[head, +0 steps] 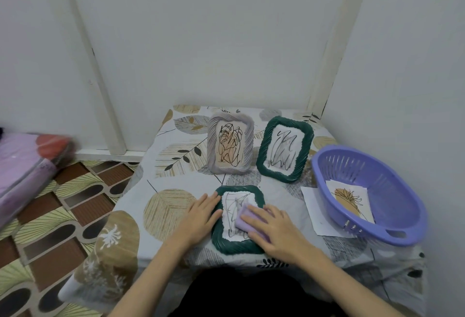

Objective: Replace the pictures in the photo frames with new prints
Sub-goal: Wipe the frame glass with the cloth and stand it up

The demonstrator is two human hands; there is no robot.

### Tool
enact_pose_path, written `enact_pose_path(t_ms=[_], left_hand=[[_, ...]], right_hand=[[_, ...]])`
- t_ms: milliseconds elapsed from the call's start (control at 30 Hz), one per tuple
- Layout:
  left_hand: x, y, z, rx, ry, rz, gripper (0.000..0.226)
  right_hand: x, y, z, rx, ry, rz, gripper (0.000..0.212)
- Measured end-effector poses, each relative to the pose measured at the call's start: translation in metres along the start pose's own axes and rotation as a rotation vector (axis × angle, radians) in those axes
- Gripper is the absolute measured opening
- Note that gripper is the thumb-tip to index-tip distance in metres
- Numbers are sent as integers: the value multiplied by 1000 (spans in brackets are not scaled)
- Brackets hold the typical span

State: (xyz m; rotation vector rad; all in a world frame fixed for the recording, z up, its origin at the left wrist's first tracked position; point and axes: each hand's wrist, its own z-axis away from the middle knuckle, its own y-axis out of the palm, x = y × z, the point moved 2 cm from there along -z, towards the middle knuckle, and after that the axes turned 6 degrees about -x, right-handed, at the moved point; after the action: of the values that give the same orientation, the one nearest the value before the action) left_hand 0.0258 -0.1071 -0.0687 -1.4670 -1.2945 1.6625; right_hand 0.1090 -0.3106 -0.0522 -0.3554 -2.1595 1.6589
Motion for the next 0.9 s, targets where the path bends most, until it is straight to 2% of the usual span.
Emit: enact_pose_path(t_ms=[67, 133, 200, 233, 333, 467, 533, 633, 700, 800, 900], left_hand=[[1, 5, 1, 11, 4, -70, 115], [4, 5, 2, 38, 2, -60, 118], [8, 1, 0, 109, 24, -21, 118], [9, -2, 0, 151, 42, -6, 118], [10, -8, 1, 213, 85, 0, 125], [13, -4, 2, 180, 84, -2, 124], [14, -4, 2, 171, 82, 11, 127], [13, -5, 2, 156, 75, 28, 129], [13, -4, 1, 142, 73, 33, 129], [13, -3, 2, 131, 67, 41, 129], [14, -3, 3, 120, 67, 45, 130]], right_hand=[[-6, 10, -5, 43, -9, 12, 63], [-13, 13, -19, 9, 74, 10, 76], [-11, 12, -40, -42, 137, 38, 92], [-4, 11, -49, -13, 158, 66, 92], [21, 17, -62, 6, 148, 64, 77], [18, 26, -35, -138, -11, 132, 45], [6, 22, -29, -134, 18, 171, 45], [7, 16, -53, -45, 181, 159, 58], [20, 21, -69, -26, 240, 124, 52], [32, 28, -62, -51, 189, 113, 54], [22, 25, -34, -94, 123, 261, 51]])
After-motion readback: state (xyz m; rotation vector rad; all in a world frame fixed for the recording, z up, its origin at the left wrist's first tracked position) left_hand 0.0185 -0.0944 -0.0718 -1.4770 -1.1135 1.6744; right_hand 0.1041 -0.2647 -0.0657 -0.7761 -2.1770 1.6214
